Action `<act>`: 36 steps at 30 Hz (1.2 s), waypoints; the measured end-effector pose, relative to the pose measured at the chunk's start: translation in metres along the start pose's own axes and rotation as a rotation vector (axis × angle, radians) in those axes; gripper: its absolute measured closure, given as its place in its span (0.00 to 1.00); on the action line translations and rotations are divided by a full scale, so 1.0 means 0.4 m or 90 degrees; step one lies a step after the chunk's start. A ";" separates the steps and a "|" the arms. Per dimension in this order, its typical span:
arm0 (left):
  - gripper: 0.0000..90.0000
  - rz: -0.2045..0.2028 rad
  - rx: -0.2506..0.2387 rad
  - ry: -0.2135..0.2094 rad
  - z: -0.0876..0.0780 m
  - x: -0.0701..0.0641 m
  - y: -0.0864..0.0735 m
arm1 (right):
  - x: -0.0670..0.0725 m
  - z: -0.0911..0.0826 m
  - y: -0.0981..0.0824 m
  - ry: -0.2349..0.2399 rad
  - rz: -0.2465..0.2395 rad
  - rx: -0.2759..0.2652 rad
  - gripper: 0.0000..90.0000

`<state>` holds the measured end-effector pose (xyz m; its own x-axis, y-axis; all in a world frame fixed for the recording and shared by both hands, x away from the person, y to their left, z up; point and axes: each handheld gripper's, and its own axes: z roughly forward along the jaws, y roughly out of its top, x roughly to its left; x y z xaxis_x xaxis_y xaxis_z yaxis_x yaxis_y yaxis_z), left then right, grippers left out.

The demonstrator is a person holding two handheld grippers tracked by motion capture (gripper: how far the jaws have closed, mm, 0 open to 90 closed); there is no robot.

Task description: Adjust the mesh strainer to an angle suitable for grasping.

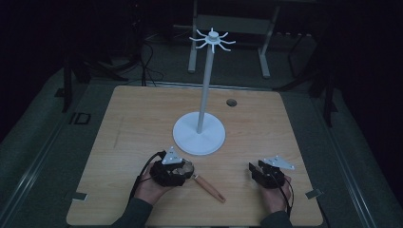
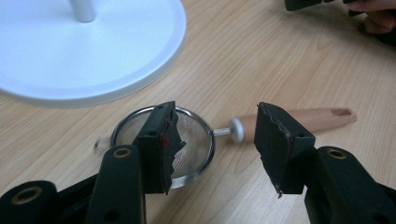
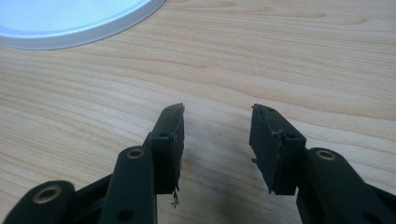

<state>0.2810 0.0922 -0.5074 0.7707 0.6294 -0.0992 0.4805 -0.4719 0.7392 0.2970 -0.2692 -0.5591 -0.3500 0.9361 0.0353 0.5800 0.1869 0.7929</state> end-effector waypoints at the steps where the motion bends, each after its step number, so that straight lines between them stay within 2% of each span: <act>1: 0.54 0.003 0.001 -0.003 0.004 -0.002 0.004 | 0.000 0.000 0.000 -0.001 0.000 0.001 0.61; 13: 0.53 0.026 0.023 -0.022 0.042 -0.010 0.034 | -0.001 0.000 0.000 0.000 0.002 0.001 0.60; 18: 0.52 0.044 0.037 -0.029 0.059 -0.019 0.042 | -0.001 0.001 0.000 0.001 0.001 0.002 0.60; 25: 0.52 0.059 0.049 -0.054 0.082 -0.036 0.044 | -0.001 0.001 0.000 0.002 0.003 0.002 0.59; 28: 0.51 0.071 0.062 -0.068 0.091 -0.043 0.044 | -0.002 0.001 0.000 0.003 0.004 0.003 0.59; 32: 0.50 0.086 0.089 -0.059 0.110 -0.050 0.040 | -0.002 0.001 0.000 0.003 0.004 0.003 0.59; 36: 0.47 0.103 0.107 -0.071 0.122 -0.057 0.036 | -0.002 0.001 0.000 0.004 0.005 0.003 0.59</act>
<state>0.2908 0.0409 -0.5269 0.8799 0.4703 -0.0681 0.4031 -0.6627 0.6311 0.2976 -0.2699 -0.5593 -0.3504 0.9355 0.0459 0.5861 0.1807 0.7898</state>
